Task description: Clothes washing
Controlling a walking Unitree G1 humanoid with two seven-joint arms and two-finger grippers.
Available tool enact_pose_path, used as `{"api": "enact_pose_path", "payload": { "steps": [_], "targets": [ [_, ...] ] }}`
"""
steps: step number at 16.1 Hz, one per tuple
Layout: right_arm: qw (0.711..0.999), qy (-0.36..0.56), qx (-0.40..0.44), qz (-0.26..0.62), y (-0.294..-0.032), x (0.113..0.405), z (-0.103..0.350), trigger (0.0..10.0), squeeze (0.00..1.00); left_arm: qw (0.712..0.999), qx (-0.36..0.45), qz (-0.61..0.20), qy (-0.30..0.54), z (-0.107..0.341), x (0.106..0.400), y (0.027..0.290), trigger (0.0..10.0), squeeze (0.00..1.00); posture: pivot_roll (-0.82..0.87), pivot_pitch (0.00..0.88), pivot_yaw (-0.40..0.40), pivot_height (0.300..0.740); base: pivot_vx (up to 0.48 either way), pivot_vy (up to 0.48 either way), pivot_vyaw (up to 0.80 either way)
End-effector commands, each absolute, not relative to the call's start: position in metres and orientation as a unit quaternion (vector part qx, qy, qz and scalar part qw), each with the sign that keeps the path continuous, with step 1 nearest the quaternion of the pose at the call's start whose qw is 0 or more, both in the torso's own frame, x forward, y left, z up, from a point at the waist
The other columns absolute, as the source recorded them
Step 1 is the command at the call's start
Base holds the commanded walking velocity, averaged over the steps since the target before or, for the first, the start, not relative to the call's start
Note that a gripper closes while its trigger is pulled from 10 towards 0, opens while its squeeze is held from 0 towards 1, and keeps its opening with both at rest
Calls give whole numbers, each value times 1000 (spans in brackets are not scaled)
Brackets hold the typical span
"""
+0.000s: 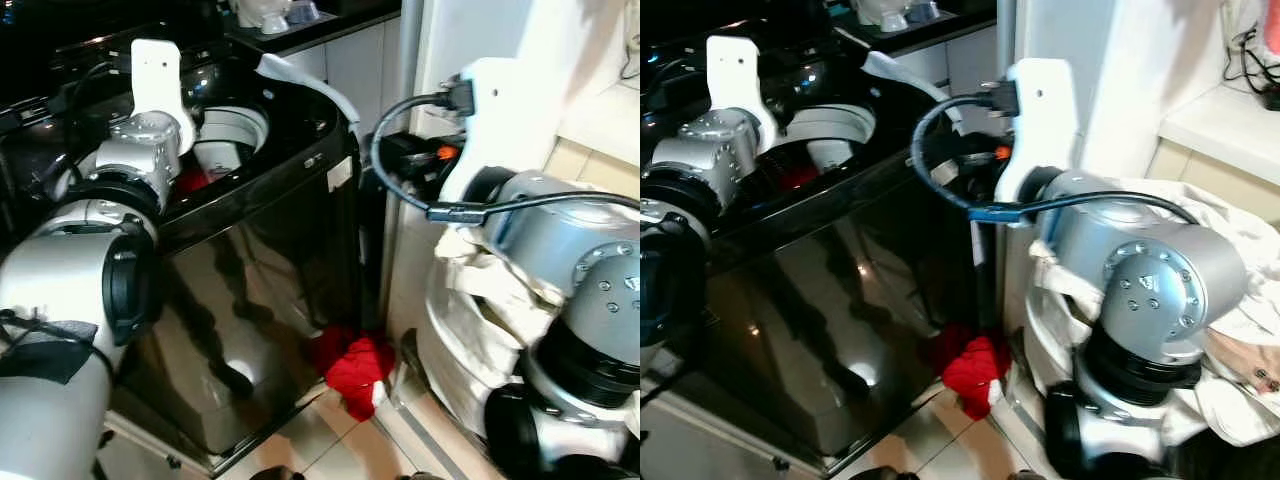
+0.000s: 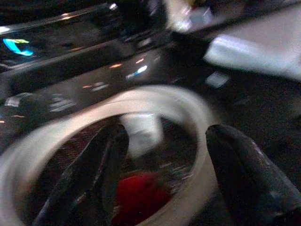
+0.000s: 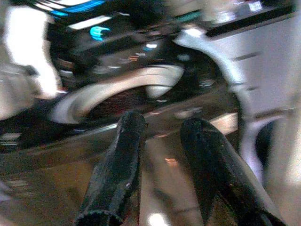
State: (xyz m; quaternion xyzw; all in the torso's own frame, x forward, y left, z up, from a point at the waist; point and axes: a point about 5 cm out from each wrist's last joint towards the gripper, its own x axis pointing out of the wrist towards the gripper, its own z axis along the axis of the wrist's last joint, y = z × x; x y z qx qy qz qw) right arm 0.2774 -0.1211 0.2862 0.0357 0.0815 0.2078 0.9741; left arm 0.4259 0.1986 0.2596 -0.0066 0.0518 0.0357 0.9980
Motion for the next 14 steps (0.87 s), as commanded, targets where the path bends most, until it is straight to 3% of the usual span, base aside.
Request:
{"api": "enact_pose_path", "payload": {
  "steps": [1, 2, 3, 5, 6, 8, 10, 14],
  "targets": [
    [983, 86, 4, 164, -131, 281, 280, 10000, 0, 999, -42, -13, 0, 282, 429, 186, 10000, 0, -166, 0, 159, 740, 0, 0, 0],
    [986, 108, -31, 120, -147, 280, 272, 10000, 1000, 996, -37, -74, -21, 282, 429, 168, 10000, 0, -161, 0, 153, 740, 0, 0, 0],
    [986, 131, -54, 85, -163, 277, 263, 10000, 1000, 989, -24, -139, -35, 274, 428, 150, 10000, 0, -158, 0, 145, 740, 0, 0, 0],
    [983, 166, -74, -4, -203, 267, 254, 10000, 1000, 946, 0, -316, -72, 240, 410, 107, 10000, 0, -151, 0, 129, 740, 0, 0, 0],
    [983, 169, -73, -17, -209, 265, 254, 10000, 1000, 937, -6, -340, -80, 235, 404, 102, 10000, 0, -151, 0, 129, 740, 0, 0, 0],
    [978, 181, -93, -54, -235, 259, 255, 10000, 1000, 896, -23, -432, -96, 211, 366, 94, 10000, 0, -148, 0, 112, 740, 0, 0, 0],
    [972, 201, -106, -66, -249, 258, 252, 10000, 1000, 881, -35, -462, -96, 200, 340, 97, 10000, 0, -144, 0, 97, 740, 0, 0, 0],
    [966, 234, -73, -83, -277, 263, 232, 10000, 1000, 894, -13, -439, -89, 190, 310, 105, 10000, 0, -125, 0, 76, 740, 0, 0, 0]
  ]
}}
